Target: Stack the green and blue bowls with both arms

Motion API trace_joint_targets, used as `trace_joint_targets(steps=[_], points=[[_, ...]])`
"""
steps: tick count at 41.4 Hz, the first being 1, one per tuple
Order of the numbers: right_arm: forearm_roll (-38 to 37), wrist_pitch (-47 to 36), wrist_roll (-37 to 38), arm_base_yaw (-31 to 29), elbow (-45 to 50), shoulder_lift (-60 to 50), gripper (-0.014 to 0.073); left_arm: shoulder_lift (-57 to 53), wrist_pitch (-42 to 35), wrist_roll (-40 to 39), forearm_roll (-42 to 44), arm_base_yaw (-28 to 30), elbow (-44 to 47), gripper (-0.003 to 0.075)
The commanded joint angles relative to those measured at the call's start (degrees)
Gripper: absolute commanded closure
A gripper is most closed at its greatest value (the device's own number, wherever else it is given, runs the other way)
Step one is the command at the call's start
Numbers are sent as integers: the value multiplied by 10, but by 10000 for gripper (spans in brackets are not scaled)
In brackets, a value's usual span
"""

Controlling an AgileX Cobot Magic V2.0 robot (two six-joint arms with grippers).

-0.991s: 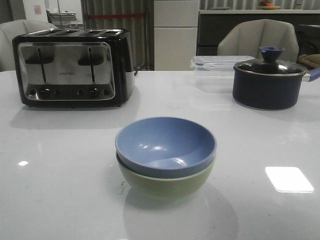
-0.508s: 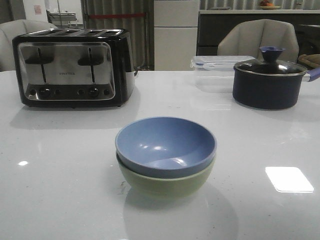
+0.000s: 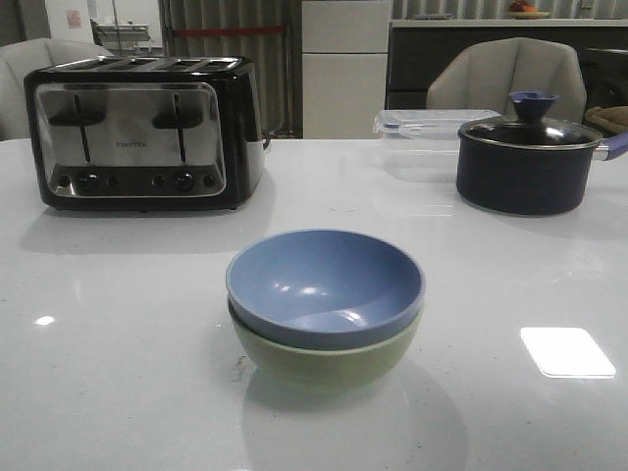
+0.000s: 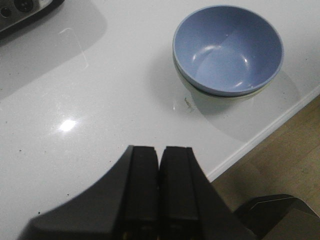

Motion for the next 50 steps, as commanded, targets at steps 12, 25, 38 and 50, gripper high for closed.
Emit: trace_joint_targets(steps=[12, 25, 38, 50], points=[[2, -31, -7, -1, -15, -4, 538, -203, -140, -4, -29, 147, 82, 627], [2, -31, -7, -1, -15, -4, 538, -454, -281, -4, -28, 271, 275, 627], [2, -31, -7, -1, -15, -4, 538, -474, -311, -6, -27, 327, 327, 627], [2, -30, -7, -1, -15, -4, 538, -474, -442, -7, -32, 321, 384, 627]])
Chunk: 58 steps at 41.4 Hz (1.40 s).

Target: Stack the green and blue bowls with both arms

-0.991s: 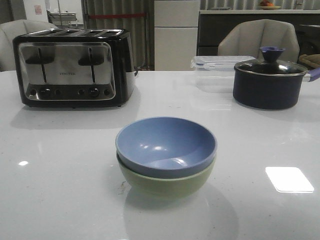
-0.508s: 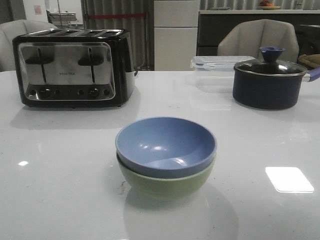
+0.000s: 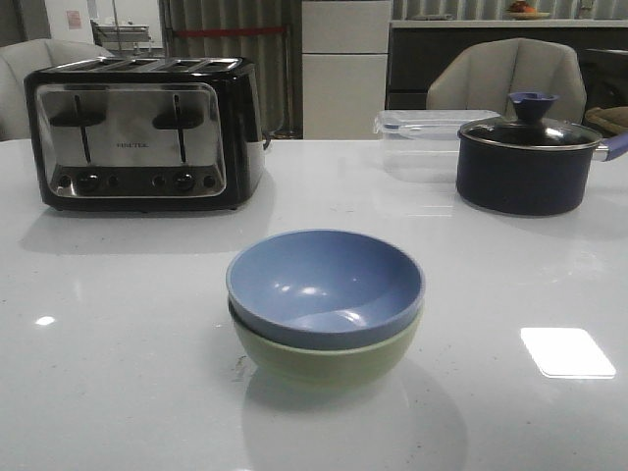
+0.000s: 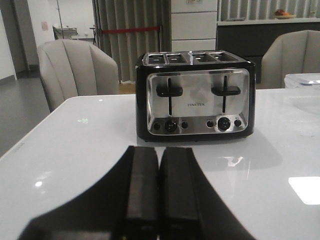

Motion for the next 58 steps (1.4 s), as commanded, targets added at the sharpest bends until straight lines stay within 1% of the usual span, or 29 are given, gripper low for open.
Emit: trace_joint_targets(steps=[1, 39, 43, 45, 49, 53, 58], points=[[2, -35, -7, -1, -15, -3, 538, -12, -86, -7, -6, -5, 3, 627], [2, -35, -7, -1, -15, -3, 538, -12, -80, -7, -6, -5, 3, 627], [0, -37, -7, -6, -11, -26, 538, -12, -80, -7, -6, -5, 3, 627], [-11, -68, -7, -23, 0, -47, 538, -12, -80, -7, -6, -5, 3, 627], [-15, -145, -7, -85, 46, -111, 538, -12, -80, -7, -6, -5, 3, 627], [-15, -244, -7, -152, 126, -194, 538, -12, -80, -7, -6, -5, 3, 627], [-15, -345, -7, -207, 220, -289, 538, -12, -80, -7, -6, -5, 3, 627]])
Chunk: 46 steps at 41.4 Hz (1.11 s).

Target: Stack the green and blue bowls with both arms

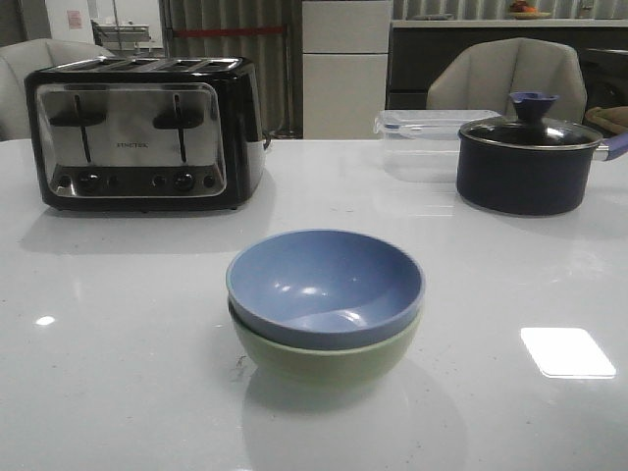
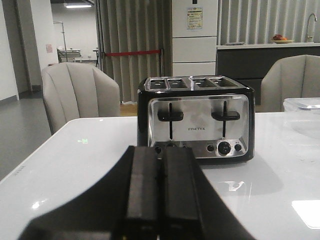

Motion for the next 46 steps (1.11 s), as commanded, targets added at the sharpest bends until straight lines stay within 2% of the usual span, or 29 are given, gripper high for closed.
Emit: trace_joint_targets(steps=[1, 8, 15, 39, 46], points=[[-5, -125, -7, -40, 54, -65, 538, -12, -50, -7, -4, -4, 3, 627], [-5, -163, -7, -81, 145, -151, 538, -12, -50, -7, -4, -4, 3, 627], [-5, -172, -7, -90, 196, -204, 538, -12, -50, -7, -4, -4, 3, 627], [-7, -193, -7, -81, 197, -202, 538, -11, -50, -7, -4, -4, 3, 627], [-72, -217, 81, -86, 197, -202, 536, -11, -50, -7, -4, -4, 3, 627]])
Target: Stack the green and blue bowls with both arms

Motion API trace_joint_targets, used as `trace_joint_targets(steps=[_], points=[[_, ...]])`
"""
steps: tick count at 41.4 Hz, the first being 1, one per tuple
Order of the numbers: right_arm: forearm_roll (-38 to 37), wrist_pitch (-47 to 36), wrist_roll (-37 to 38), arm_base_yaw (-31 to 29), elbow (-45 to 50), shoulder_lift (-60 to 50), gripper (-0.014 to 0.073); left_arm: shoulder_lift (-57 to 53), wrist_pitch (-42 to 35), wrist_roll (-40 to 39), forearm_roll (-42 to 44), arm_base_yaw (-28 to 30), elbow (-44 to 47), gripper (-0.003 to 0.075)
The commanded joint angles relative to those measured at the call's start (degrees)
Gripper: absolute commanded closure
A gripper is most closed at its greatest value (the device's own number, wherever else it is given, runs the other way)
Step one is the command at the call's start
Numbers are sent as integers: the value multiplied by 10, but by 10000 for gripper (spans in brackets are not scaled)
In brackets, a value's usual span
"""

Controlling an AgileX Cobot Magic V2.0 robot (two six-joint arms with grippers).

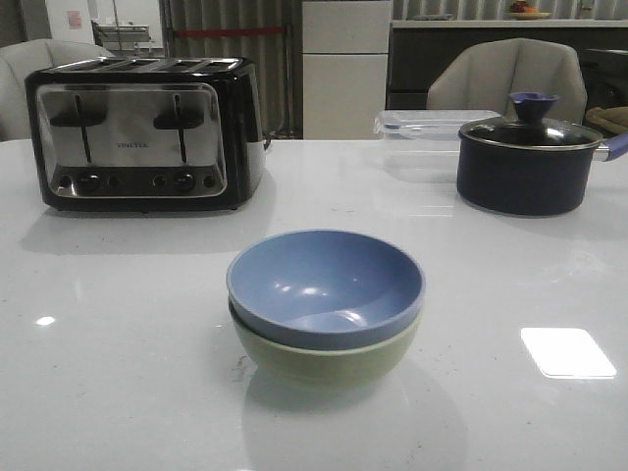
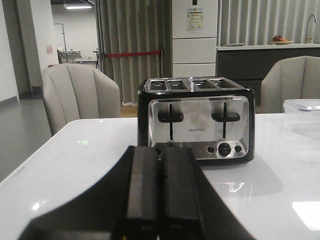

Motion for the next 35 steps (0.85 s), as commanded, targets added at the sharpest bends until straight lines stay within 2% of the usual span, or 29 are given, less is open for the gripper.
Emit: trace_joint_targets(steps=[1, 35], points=[[-50, -69, 56, -8, -2, -11, 536, -11, -48, -7, -4, -4, 3, 627], [-59, -61, 61, -10, -2, -11, 536, -11, -48, -7, -4, -4, 3, 627]])
